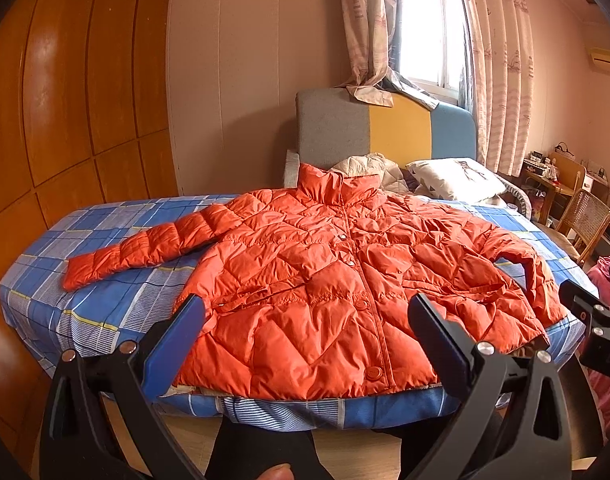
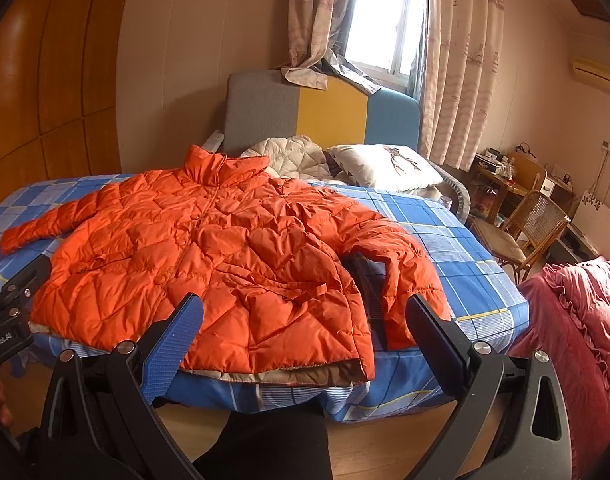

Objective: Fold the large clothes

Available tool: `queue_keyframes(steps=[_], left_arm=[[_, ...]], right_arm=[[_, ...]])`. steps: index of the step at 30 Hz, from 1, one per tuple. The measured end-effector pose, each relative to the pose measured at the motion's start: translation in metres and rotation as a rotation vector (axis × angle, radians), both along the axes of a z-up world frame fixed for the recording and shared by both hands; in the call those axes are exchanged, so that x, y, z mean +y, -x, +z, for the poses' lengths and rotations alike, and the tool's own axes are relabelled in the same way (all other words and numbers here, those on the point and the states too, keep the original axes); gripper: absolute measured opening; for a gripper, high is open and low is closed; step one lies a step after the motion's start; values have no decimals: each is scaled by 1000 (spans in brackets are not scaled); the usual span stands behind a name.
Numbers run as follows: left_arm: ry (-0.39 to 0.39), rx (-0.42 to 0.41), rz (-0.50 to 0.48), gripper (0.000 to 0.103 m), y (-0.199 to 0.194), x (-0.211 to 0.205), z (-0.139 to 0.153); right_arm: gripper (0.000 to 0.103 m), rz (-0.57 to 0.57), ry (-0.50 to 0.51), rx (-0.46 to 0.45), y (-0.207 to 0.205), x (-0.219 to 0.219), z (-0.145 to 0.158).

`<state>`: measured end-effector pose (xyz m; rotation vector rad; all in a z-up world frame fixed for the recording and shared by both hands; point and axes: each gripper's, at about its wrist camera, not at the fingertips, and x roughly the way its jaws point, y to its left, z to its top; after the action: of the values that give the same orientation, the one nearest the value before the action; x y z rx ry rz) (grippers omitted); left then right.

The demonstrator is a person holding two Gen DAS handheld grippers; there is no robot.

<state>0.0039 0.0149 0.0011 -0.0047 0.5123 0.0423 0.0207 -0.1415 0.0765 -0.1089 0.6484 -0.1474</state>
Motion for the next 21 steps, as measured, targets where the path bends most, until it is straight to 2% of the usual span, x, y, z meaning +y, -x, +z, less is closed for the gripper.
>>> queue_keyframes(steps=[21], left_arm=[[5, -1, -3, 101, -2, 2, 2]], right_arm=[[100, -1, -1, 0, 0, -2, 1]])
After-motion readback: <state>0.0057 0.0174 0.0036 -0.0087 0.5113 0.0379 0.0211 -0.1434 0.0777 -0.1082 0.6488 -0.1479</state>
